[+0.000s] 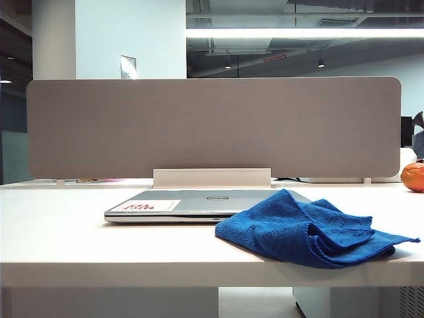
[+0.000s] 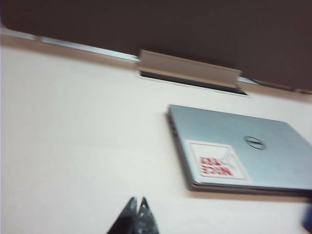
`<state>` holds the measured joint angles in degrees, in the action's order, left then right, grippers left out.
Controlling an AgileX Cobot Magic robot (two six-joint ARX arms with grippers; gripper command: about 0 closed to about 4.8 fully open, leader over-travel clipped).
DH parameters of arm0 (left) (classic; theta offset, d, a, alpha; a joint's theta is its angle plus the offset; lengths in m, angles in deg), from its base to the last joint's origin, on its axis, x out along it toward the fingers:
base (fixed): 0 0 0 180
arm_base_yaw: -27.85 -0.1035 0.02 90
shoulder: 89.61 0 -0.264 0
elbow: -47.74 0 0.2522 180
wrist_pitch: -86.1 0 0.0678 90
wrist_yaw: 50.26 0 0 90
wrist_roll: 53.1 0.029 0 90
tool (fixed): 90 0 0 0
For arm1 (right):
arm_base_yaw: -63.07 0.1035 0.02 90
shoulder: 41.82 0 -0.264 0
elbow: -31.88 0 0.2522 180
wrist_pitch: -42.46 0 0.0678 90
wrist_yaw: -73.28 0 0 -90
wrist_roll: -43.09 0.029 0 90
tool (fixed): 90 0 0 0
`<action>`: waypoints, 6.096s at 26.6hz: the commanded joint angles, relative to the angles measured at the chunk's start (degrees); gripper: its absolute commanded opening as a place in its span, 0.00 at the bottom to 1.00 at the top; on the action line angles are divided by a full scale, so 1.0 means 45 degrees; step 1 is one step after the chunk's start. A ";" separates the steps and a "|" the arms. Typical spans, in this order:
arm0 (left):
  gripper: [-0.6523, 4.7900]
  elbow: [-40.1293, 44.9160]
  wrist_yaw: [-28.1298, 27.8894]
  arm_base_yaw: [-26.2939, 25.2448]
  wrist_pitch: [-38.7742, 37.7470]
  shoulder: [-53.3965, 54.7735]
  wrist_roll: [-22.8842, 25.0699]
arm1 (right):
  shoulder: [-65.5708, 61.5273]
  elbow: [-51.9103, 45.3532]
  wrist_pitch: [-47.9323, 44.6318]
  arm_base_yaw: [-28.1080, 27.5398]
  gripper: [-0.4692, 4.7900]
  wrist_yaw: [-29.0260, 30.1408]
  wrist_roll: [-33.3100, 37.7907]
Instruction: Pick up the blue rag and put it over the laptop.
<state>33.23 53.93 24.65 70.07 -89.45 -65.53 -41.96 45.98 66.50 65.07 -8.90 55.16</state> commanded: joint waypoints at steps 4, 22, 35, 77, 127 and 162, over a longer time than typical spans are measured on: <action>0.11 -0.0933 0.1156 -0.0010 -0.0811 0.0092 -0.0403 | 0.0019 -0.0049 -0.0146 0.0010 0.08 0.0053 0.0039; 0.11 -0.4906 0.4197 -0.0005 -0.1962 0.5838 -0.0384 | 0.0019 -0.0049 -0.0350 0.0010 0.08 0.0053 0.0039; 0.11 -0.7344 0.3633 0.1860 -0.2157 0.9593 -0.0238 | 0.0019 -0.0049 -0.0345 0.0010 0.08 0.0053 0.0039; 0.11 -0.8388 -0.0112 1.1458 0.1768 1.8195 -0.6586 | 0.0019 -0.0053 -0.0335 0.0005 0.08 0.0039 0.0034; 0.66 -0.9131 0.0296 1.2862 0.5999 2.2037 -1.4095 | 0.0019 -0.0053 -0.0262 0.0005 0.08 -0.0044 0.0029; 0.50 -0.9267 -0.1681 1.2837 0.5765 2.2168 -1.4008 | 0.0019 -0.0053 -0.0238 0.0005 0.08 -0.0044 0.0029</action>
<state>-8.32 46.61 82.41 95.06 10.35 -128.80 -41.96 45.98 66.11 65.07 -8.99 55.27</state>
